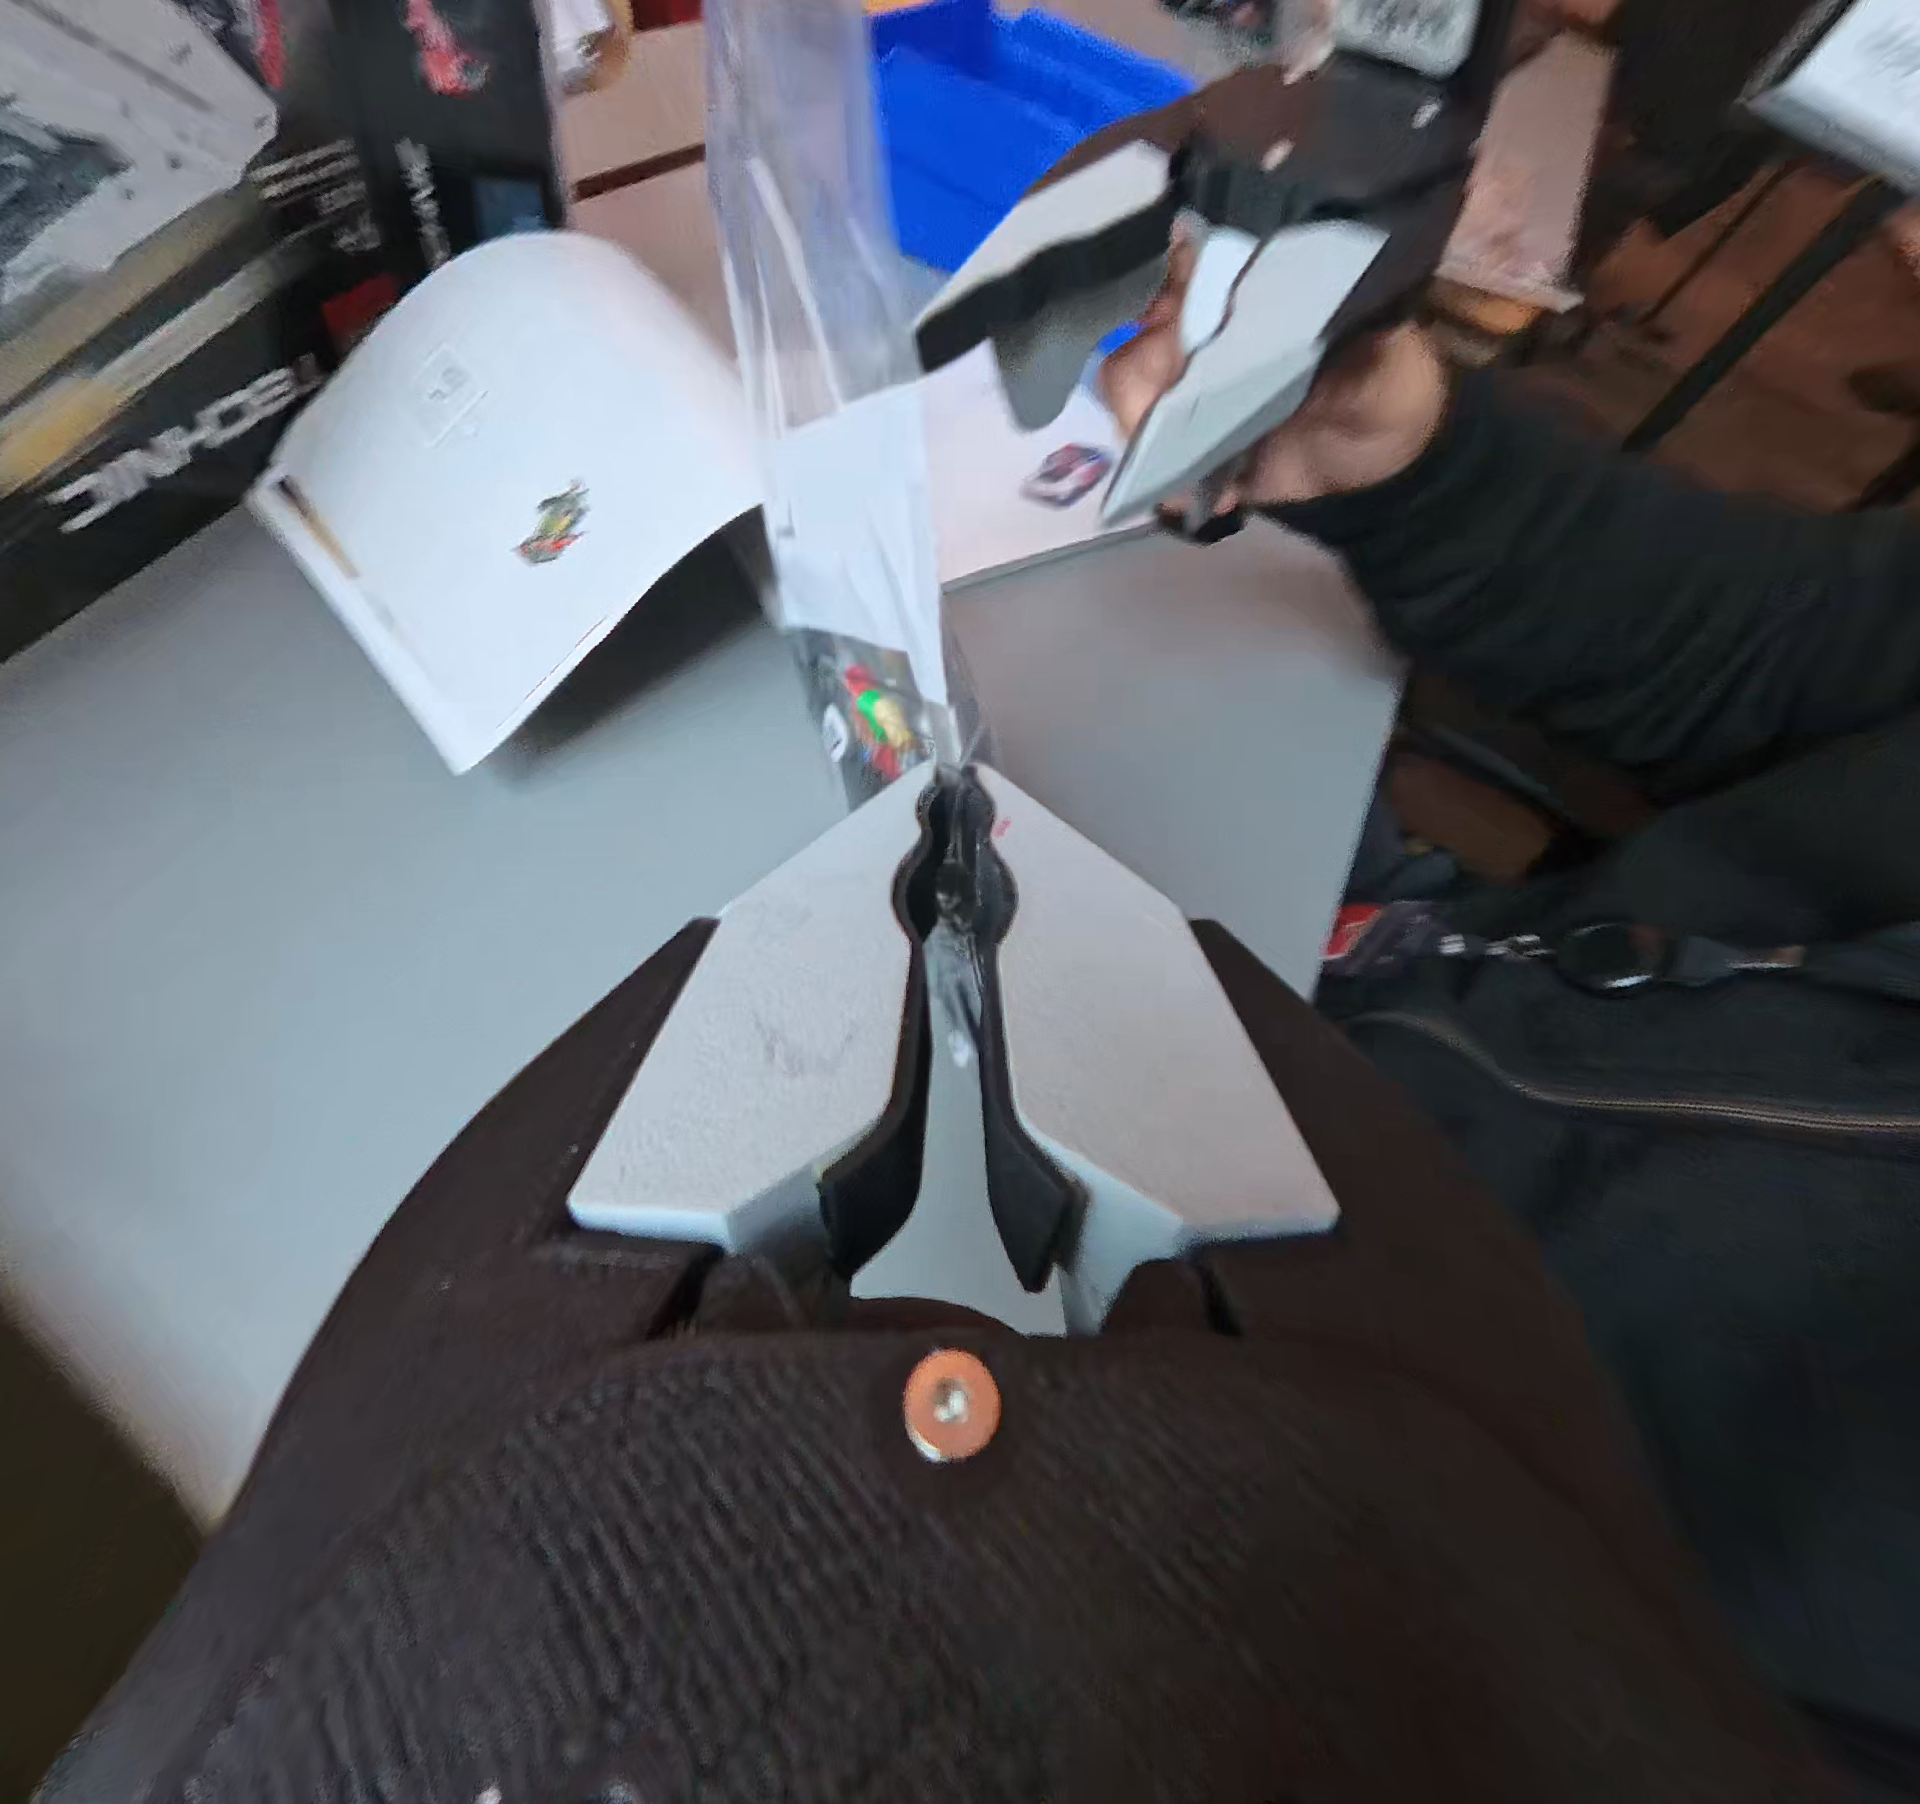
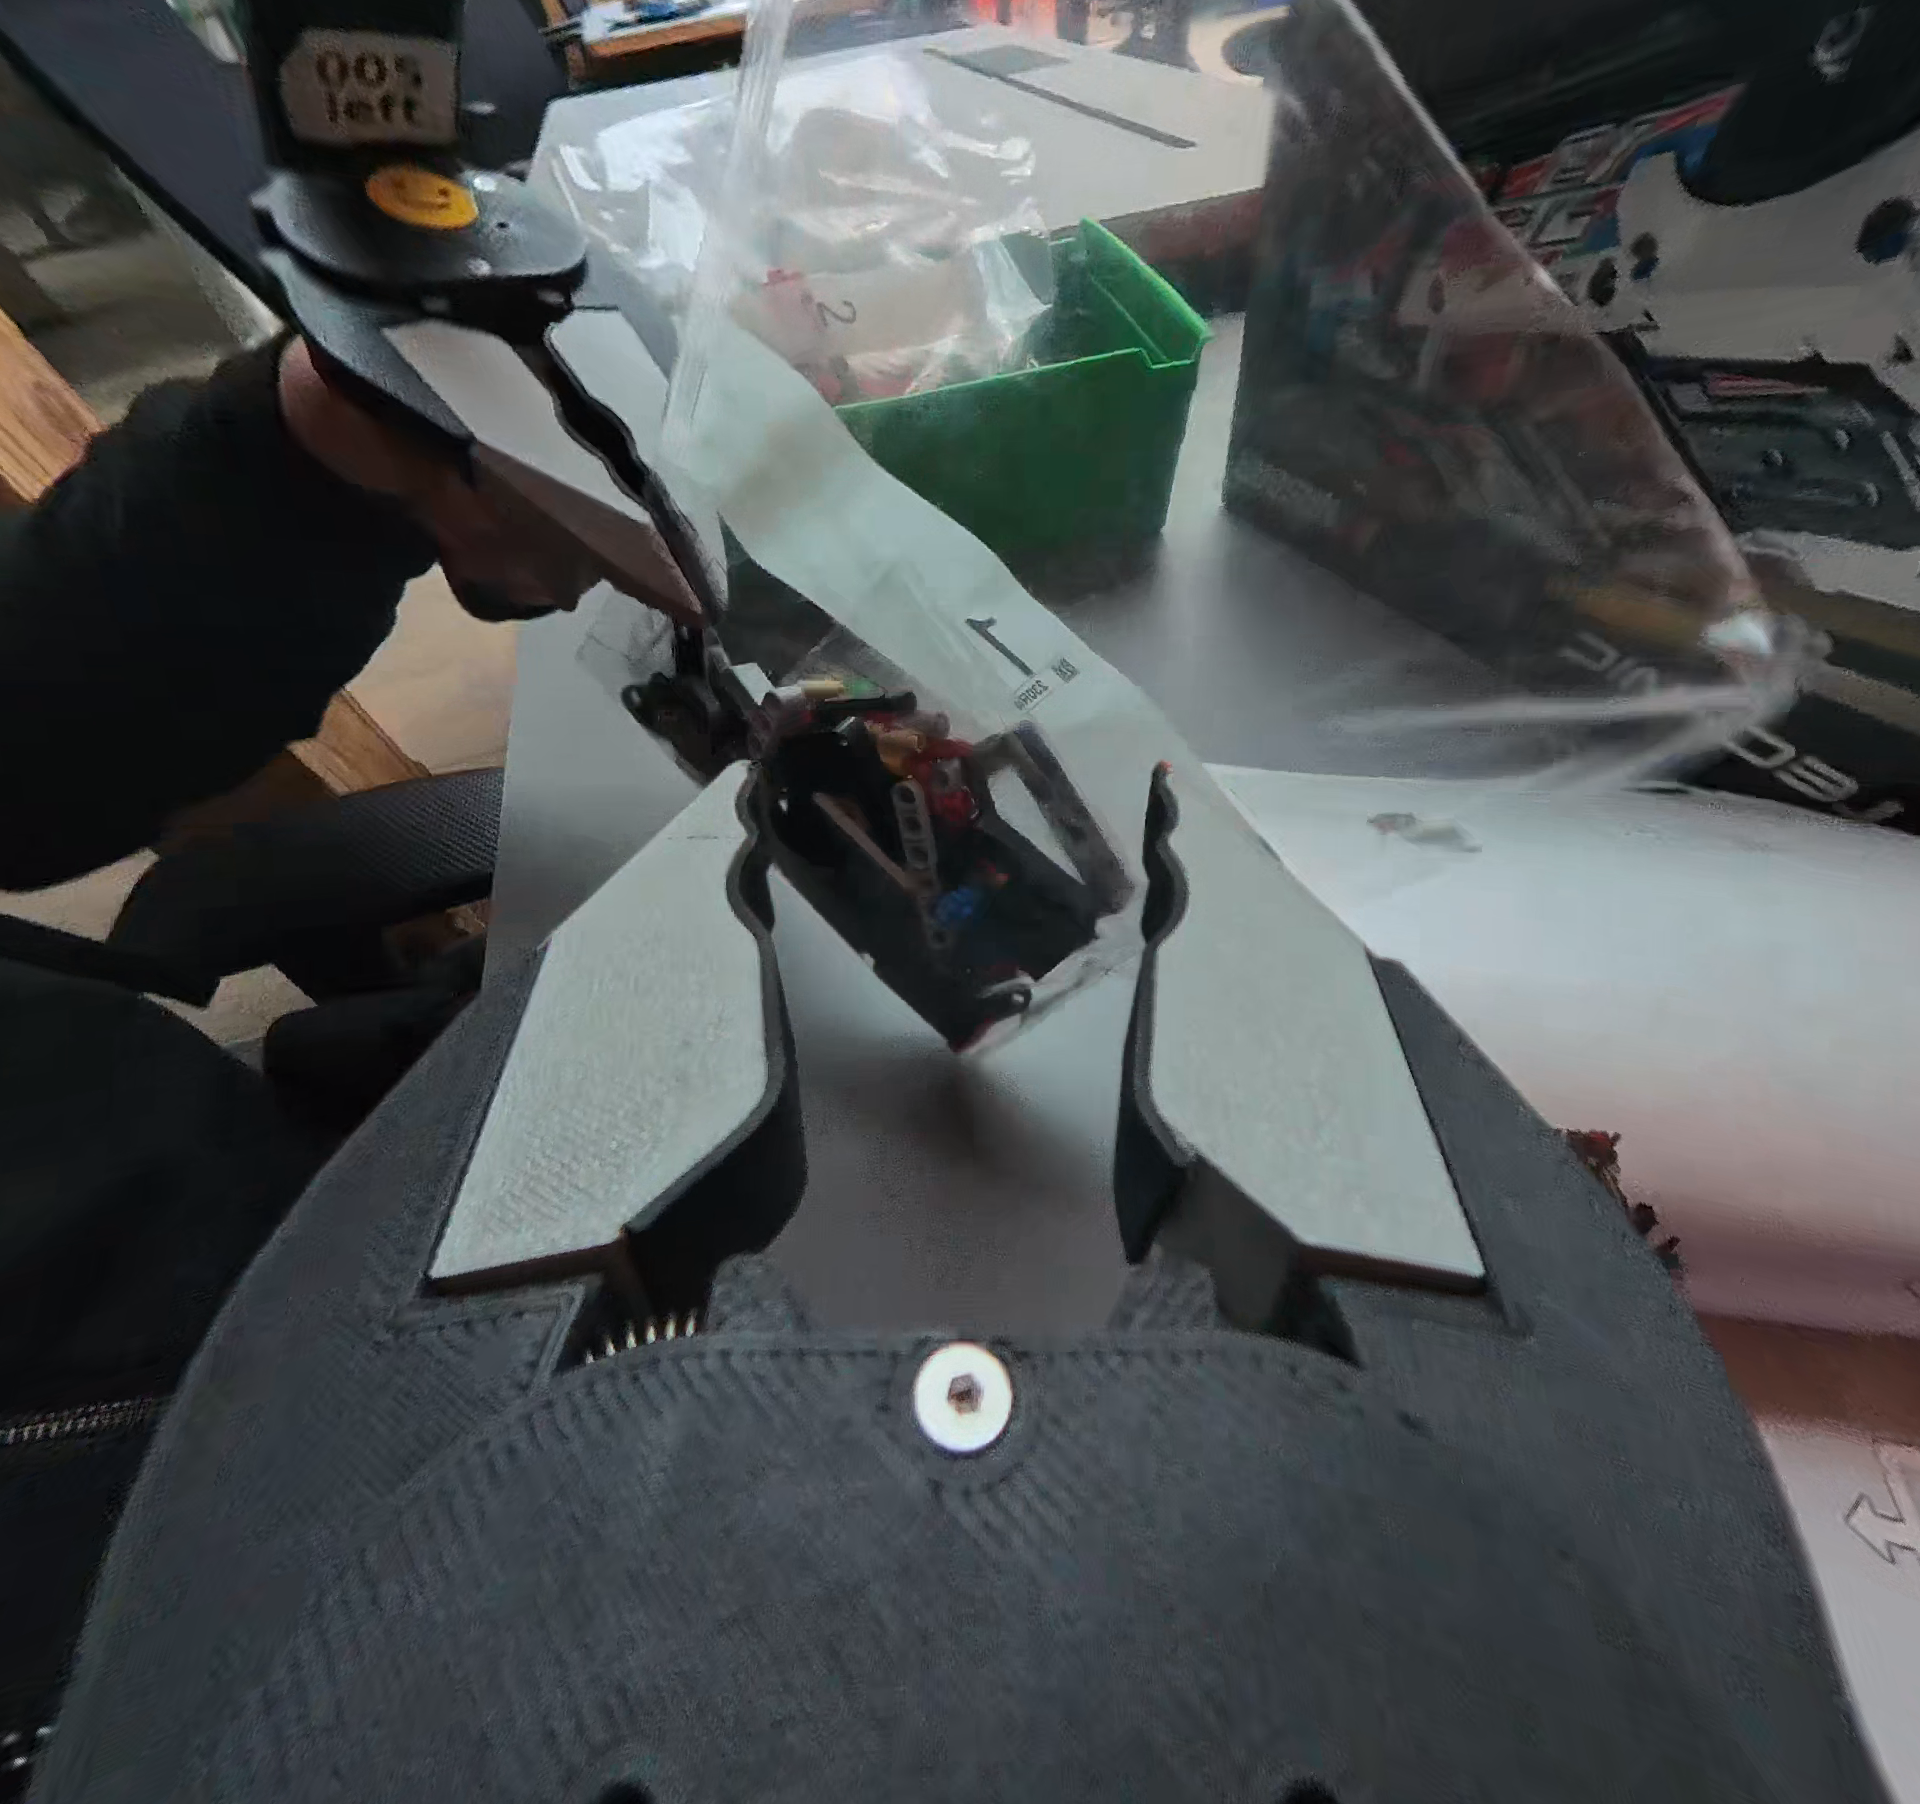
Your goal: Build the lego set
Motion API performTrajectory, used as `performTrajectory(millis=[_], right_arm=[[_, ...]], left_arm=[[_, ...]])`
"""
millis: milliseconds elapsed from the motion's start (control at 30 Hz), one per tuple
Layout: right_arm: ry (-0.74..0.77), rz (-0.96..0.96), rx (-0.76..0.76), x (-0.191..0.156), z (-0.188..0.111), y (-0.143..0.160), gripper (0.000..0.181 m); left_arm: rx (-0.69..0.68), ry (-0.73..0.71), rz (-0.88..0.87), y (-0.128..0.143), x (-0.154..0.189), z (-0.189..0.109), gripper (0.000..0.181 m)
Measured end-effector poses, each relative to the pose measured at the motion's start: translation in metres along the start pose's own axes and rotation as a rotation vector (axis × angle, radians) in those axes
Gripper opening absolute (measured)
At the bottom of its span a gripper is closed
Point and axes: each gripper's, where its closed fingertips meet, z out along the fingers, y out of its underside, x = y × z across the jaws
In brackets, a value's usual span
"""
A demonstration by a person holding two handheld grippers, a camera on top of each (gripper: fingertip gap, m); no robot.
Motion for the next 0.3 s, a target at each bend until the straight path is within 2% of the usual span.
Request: performTrajectory(millis=[100, 167, 233, 300], right_arm=[[-0.030, -0.099, -0.028, -0.025, 0.010, -0.003, 0.071], [0.036, -0.176, -0.038, -0.029, 0.021, -0.006, 0.072], [0.050, -0.232, -0.026, -0.039, 0.033, -0.010, 0.083], [-0.012, -0.227, -0.010, -0.054, 0.041, -0.011, 0.075]], left_arm=[[0.054, 0.110, -0.067, -0.021, 0.022, -0.003, 0.000], [0.089, 0.158, -0.097, -0.033, 0.034, -0.004, 0.000], [0.097, 0.185, -0.090, -0.037, 0.043, -0.004, 0.000], [0.098, 0.163, -0.077, -0.037, 0.040, -0.004, 0.001]])
